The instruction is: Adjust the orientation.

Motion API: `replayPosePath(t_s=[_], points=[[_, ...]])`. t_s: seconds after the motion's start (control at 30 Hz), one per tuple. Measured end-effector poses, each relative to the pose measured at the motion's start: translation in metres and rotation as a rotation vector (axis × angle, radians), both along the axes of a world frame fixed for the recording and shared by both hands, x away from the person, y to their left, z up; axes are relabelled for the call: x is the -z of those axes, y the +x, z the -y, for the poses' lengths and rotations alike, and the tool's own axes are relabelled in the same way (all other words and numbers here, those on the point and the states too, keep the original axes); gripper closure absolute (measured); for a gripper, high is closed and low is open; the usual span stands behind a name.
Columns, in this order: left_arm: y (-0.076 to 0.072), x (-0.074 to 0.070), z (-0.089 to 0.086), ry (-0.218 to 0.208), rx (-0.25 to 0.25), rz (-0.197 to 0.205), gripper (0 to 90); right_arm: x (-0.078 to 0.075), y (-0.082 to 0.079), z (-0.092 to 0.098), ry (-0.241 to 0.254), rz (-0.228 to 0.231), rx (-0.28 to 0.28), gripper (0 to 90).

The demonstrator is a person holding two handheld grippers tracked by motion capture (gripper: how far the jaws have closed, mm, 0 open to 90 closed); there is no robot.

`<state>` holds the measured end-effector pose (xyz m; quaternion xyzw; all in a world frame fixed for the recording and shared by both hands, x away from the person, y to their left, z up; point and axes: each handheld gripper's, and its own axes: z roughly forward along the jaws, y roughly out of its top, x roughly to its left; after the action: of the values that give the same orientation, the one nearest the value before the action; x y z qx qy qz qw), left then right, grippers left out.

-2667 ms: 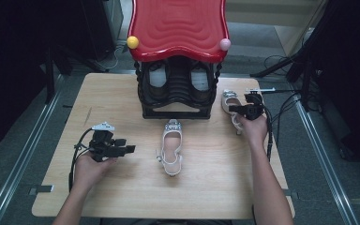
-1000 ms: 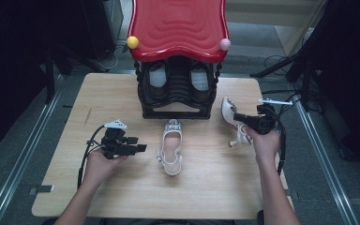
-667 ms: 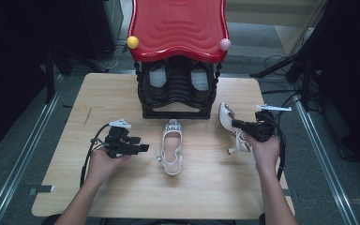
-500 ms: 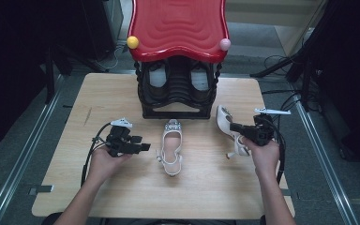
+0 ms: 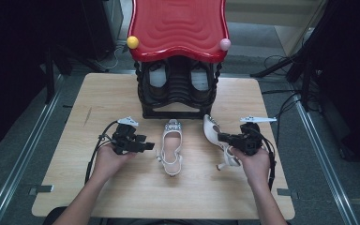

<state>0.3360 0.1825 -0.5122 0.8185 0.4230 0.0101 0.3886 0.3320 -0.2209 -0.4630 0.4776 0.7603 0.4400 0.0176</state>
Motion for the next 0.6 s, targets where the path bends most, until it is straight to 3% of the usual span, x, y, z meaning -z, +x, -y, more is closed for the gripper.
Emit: replayPosePath(t_s=[0.13, 0.2, 0.33, 0.6], points=[[0.000, -0.001, -0.001, -0.016, -0.001, 0.003, 42.1, 0.009, 0.000, -0.015, -0.046, 0.006, -0.037, 88.2], [0.001, -0.001, -0.002, -0.026, 0.003, -0.008, 42.0, 0.013, 0.002, -0.022, -0.035, -0.004, -0.063, 88.3], [0.000, -0.002, -0.003, -0.071, 0.005, -0.013, 41.9, 0.018, 0.002, -0.039, -0.061, -0.024, -0.101, 88.3], [-0.002, -0.002, -0.003, -0.043, 0.002, 0.003, 42.0, 0.028, 0.003, -0.065, -0.119, -0.058, -0.141, 87.9]])
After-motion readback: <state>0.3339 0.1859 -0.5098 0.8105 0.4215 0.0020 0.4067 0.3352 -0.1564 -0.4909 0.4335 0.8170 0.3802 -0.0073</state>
